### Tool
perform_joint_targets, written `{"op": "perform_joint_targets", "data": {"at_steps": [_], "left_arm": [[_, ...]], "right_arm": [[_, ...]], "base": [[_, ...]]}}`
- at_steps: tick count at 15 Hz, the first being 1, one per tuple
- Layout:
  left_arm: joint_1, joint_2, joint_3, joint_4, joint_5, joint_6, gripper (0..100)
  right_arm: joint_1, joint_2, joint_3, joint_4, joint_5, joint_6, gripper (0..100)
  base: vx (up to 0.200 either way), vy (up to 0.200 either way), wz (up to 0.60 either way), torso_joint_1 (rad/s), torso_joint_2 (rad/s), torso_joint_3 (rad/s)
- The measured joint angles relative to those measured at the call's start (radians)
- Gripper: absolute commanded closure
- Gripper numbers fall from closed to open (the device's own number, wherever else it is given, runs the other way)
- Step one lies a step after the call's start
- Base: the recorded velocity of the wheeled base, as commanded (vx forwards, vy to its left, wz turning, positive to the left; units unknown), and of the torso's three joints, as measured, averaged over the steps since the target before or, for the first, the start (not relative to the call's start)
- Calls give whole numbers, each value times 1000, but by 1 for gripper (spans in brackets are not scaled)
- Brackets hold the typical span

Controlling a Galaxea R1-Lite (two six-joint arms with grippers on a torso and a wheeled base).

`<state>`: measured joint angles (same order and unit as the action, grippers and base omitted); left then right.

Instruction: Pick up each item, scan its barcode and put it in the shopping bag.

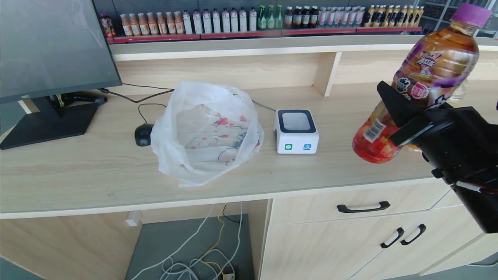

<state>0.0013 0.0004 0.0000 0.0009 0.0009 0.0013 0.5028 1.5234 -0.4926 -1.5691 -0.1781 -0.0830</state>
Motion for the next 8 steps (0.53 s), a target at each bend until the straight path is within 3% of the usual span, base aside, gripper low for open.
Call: {"op": "perform_joint_targets", "data": {"at_steps": [8], "left_arm": [[0,0,0,1,0,-1,0]], "right_arm": [[-6,-8,-8,-1,3,6,100]], "base": [[0,200,0,4,2,5]]}}
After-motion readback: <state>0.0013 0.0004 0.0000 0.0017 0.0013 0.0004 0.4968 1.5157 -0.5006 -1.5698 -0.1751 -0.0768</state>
